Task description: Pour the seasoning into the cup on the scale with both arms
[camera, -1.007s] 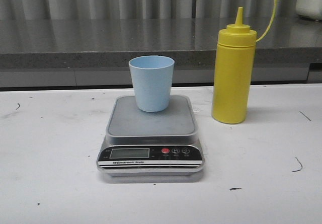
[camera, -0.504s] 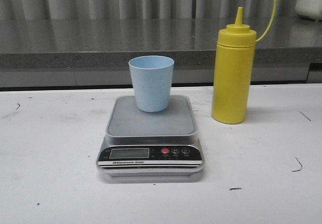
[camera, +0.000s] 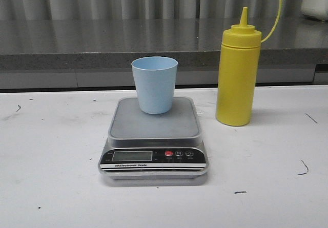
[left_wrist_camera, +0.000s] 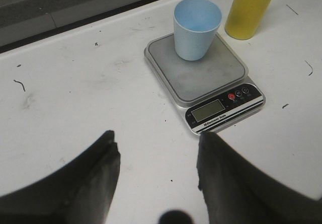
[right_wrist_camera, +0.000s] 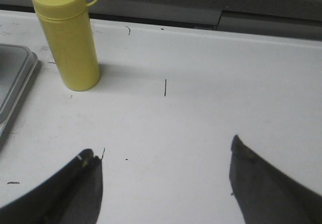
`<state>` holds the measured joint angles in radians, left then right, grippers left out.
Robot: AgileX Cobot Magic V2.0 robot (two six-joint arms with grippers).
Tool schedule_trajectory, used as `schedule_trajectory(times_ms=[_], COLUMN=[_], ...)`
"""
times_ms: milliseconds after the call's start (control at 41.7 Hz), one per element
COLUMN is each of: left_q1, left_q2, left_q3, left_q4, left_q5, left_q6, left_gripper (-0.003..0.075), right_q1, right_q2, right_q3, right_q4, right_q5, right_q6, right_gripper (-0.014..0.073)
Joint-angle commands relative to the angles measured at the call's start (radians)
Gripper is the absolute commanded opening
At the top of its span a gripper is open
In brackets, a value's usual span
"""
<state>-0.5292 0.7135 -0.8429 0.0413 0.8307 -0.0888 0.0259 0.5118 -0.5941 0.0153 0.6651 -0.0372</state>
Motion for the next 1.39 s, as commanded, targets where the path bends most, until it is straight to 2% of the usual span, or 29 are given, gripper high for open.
schedule_trajectory(times_ms=[0, 168, 336, 432, 695, 863, 1007, 1223, 1271, 1367], left_q1=[0.002, 0.002, 0.002, 0.002, 0.002, 0.002, 0.002, 0.002, 0.002, 0.002], left_q2=[-0.001, -0.001, -0.001, -0.001, -0.001, -0.001, -0.001, -0.001, -0.001, -0.001], left_q3=[-0.023, -0.023, -0.023, -0.023, -0.023, -0.023, -0.023, -0.023, -0.023, -0.023], left_q4=[0.001, 0.001, 0.001, 0.001, 0.001, 0.001, 0.001, 0.001, 0.001, 0.001], left_q5=[-0.064, -0.067, -0.068, -0.068, -0.068, -0.069, -0.069, -0.069, -0.069, -0.069], left_q6=[-0.009, -0.009, -0.009, -0.009, -0.009, -0.009, -0.009, -0.009, -0.009, -0.009], left_gripper=[0.0356, 0.0356, 0.0356, 0.0356, 0.0356, 0.0356, 0.0356, 0.0356, 0.0356, 0.0356], right_q1=[0.003, 0.075, 0.175, 0.208, 0.221, 0.228, 0.271, 0.309, 0.316, 0.324], right_q2=[0.01, 0.06, 0.153, 0.212, 0.345, 0.449, 0.549, 0.712, 0.752, 0.822], right_q3=[-0.027, -0.032, -0.032, -0.032, -0.032, -0.024, 0.033, 0.08, 0.08, 0.08], right_q4=[0.03, 0.039, 0.039, 0.039, 0.126, 0.153, 0.152, 0.153, 0.153, 0.153], right_q5=[-0.078, -0.095, -0.131, -0.162, -0.356, -0.401, -0.579, -0.809, -0.841, -0.907], right_q6=[-0.008, -0.062, -0.096, -0.096, -0.096, -0.11, -0.119, -0.112, -0.112, -0.095], right_gripper=[0.0549, 0.0555, 0.0622, 0.0624, 0.0622, 0.06, 0.056, 0.0564, 0.0576, 0.0657])
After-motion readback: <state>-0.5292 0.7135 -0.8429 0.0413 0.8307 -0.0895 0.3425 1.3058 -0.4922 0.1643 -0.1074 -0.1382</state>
